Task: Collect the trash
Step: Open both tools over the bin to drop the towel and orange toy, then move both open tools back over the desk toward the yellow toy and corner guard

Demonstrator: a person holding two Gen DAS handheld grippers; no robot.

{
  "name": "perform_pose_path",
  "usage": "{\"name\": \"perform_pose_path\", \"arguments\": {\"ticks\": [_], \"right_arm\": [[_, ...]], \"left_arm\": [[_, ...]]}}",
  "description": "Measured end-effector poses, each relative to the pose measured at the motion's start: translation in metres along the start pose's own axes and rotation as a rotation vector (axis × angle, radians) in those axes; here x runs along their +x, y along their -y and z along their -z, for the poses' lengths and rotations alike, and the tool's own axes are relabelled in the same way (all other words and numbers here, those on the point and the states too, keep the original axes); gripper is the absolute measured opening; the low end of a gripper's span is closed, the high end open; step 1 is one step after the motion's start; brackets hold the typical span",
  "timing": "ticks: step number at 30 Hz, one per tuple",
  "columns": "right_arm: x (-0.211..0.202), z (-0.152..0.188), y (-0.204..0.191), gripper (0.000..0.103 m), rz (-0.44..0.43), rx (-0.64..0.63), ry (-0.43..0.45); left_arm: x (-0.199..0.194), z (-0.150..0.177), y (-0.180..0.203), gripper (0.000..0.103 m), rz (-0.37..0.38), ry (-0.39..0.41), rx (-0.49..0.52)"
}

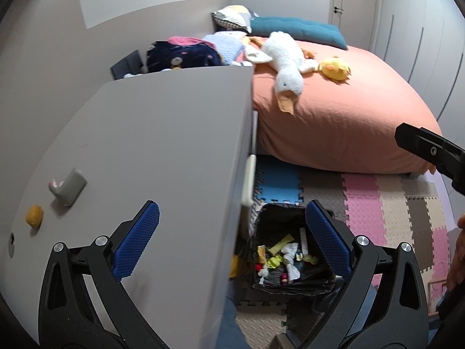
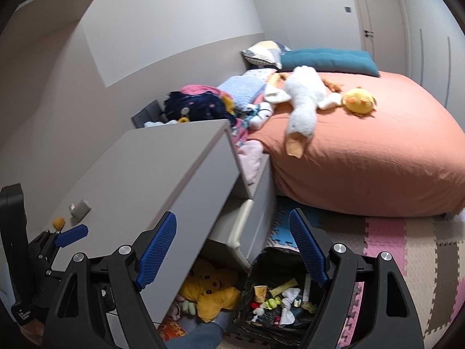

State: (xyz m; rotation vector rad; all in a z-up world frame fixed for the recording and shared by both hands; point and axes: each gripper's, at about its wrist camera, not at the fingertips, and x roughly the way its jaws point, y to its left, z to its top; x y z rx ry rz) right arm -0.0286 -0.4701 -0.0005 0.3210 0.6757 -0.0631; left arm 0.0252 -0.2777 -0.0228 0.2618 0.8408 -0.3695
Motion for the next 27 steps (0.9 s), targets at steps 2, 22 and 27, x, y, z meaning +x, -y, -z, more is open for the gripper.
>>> {"name": "perform_pose_path", "arguments": {"ticks": [2, 22, 27], "right_arm": [[0.003, -0.001, -0.01, 0.08, -0.015, -0.015, -0.001], [0.056, -0.006, -0.138, 0.08, -0.172, -0.162, -0.077], [0.068, -0.004, -0.167, 0.08, -0.197, -0.207, -0.099]], "left_arm": [[-0.002, 0.001, -0.011, 0.097, -0.013, 0.001, -0.013], [-0.021, 0.026, -0.136, 0.097, -0.161, 0.001, -0.178], [-0.023, 0.032, -0.167, 0.097, -0.191, 0.0, -0.218]]}}
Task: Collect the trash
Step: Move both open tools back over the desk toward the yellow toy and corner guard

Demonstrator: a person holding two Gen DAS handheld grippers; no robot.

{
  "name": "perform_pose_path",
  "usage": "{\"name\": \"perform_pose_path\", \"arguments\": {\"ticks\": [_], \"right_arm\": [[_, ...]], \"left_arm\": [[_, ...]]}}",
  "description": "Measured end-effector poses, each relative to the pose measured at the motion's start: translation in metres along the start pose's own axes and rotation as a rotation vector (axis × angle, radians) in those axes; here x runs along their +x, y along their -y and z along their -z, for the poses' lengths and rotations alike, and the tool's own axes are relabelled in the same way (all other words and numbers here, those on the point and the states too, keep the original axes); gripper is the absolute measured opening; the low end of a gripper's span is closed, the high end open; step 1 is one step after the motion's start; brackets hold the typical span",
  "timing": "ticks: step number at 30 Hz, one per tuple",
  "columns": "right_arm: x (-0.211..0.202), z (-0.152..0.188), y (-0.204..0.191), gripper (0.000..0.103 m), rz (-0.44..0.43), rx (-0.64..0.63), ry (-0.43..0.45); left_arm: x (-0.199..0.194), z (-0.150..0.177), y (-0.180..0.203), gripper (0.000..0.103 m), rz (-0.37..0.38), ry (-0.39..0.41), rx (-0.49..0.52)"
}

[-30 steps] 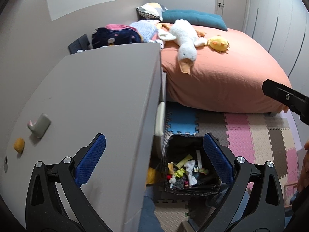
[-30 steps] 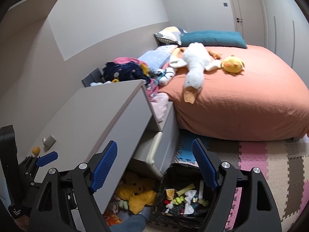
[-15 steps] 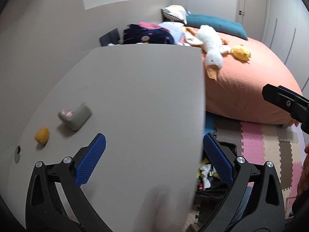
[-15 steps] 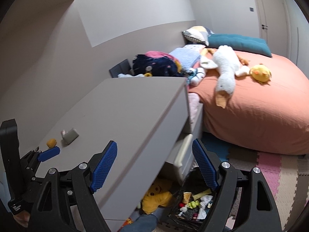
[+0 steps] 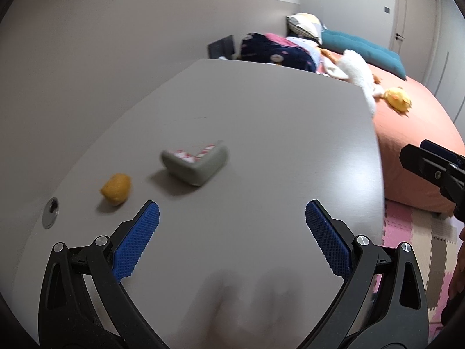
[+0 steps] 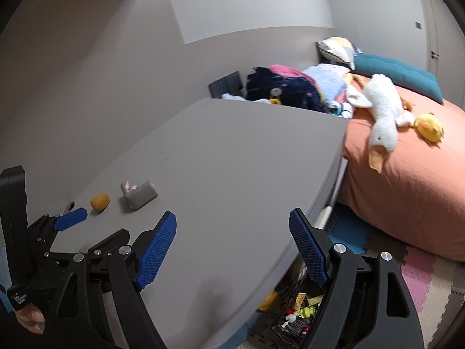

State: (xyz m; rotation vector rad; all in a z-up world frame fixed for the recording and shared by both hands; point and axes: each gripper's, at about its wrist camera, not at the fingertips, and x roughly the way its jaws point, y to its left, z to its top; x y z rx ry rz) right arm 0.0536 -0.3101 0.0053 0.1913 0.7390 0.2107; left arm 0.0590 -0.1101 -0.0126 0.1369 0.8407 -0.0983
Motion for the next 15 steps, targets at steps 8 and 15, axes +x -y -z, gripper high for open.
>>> {"name": "perform_pose_path", "arguments": {"ticks": [8, 15], "right_arm": [[0.032, -0.007, -0.035, 0.08, -0.033, -0.042, -0.049], [0.064, -0.012, -0.07, 0.08, -0.078, -0.085, -0.097]], "left_arm": [[0.011, 0.005, -0.048, 0.097, -0.035, -0.016, -0.076], [0.023, 0.009, -0.085, 0.097, -0.061, -0.027, -0.143]]}}
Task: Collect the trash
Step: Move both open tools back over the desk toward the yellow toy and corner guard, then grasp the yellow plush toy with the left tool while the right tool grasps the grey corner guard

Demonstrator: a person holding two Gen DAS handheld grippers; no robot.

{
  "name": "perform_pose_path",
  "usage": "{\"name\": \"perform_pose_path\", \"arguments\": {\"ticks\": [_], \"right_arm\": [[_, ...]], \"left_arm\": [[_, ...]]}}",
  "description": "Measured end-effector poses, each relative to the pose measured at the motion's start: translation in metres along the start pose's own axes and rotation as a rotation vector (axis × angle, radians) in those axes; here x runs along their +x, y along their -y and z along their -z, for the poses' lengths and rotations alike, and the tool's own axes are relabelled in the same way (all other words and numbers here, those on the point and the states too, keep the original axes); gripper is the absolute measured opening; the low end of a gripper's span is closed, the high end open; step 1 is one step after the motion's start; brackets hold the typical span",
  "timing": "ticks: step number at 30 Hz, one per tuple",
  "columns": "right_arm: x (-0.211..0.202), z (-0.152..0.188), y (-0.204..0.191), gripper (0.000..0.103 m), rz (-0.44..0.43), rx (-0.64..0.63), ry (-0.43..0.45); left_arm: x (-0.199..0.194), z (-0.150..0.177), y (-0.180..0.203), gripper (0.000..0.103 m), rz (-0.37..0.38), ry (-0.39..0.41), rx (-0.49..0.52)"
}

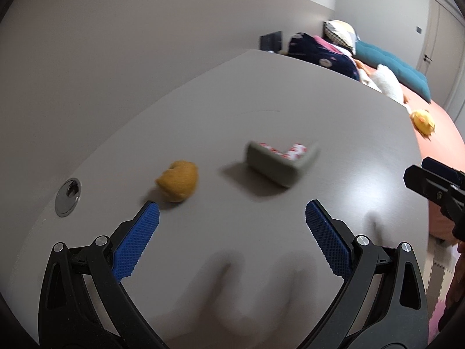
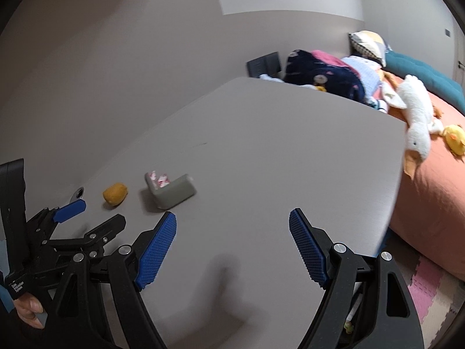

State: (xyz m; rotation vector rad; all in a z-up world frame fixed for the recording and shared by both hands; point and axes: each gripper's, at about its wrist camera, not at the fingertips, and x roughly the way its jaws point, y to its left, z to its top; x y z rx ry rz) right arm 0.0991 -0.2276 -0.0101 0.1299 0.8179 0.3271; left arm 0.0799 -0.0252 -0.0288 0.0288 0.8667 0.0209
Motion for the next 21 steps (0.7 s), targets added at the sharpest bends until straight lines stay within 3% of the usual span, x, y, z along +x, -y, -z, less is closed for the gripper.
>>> {"name": "perform_pose_path", "arguments": {"ticks": [12, 21], "right_arm": [[0.045, -0.015, -0.032, 0.08, -0.049, -0.025, -0.048], [0.077, -0.023, -0.053, 0.08, -0.061, -0.06, -0.087]], "left_arm": [[0.027, -0.004, -0.04, 0.097, -0.058, -0.021, -0.05], [0.054, -0.004, -0.055, 0.074, -0.048, -0.061, -0.035]]}}
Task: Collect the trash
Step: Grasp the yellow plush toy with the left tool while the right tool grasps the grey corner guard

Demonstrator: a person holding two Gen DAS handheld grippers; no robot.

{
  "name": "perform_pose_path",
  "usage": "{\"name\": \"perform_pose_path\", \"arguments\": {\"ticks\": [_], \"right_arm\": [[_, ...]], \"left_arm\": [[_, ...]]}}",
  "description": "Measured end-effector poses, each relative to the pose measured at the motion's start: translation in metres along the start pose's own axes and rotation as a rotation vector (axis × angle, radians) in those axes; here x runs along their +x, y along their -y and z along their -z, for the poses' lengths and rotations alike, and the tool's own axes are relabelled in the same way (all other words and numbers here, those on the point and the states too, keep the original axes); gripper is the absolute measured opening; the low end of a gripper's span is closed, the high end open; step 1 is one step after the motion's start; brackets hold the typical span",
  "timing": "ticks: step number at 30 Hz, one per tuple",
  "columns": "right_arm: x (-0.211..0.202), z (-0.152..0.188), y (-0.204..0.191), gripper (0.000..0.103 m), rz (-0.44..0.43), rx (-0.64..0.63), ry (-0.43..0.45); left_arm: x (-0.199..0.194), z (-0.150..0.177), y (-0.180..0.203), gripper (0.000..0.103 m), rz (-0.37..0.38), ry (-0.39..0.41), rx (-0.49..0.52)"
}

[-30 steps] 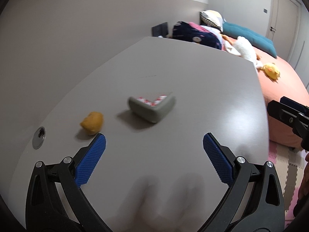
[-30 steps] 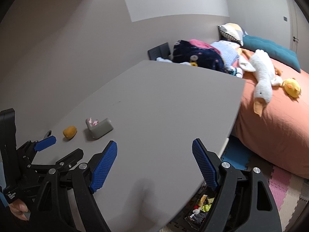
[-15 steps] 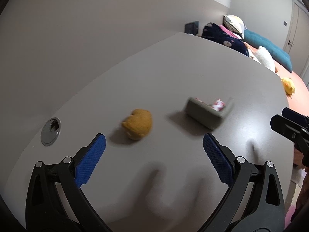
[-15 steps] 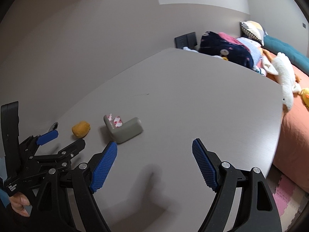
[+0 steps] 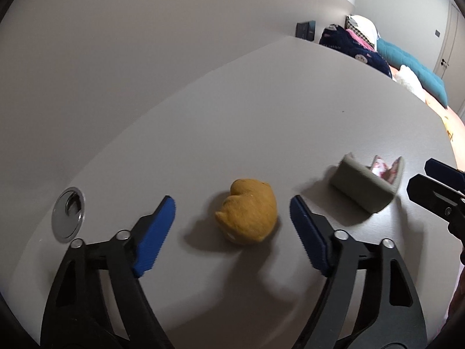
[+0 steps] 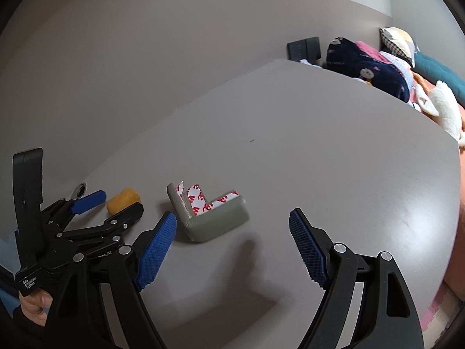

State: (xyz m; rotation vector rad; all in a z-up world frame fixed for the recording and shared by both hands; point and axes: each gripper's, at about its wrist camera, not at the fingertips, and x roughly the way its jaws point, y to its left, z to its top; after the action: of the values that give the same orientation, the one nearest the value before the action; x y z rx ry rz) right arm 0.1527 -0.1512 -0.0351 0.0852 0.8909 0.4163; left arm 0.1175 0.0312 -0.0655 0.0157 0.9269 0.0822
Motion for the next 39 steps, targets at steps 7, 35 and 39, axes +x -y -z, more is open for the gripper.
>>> {"name": "perform_pose_path", "arguments": {"ticks": [7, 35, 39], "right_arm": [[0.025, -0.004, -0.013, 0.084, 0.002, -0.028, -0.036], [0.03, 0.002, -0.009, 0.065, 0.046, -0.044, -0.059], [0.017, 0.003, -0.001, 0.065, 0.055, -0.028, -0.041]], "left_arm": [[0.001, 0.001, -0.011, 0.038, 0.018, 0.016, -0.013], [0.001, -0.003, -0.008, 0.037, 0.02, 0.018, 0.013], [-0.007, -0.002, -0.001, 0.037, 0.03, 0.031, 0.034]]}}
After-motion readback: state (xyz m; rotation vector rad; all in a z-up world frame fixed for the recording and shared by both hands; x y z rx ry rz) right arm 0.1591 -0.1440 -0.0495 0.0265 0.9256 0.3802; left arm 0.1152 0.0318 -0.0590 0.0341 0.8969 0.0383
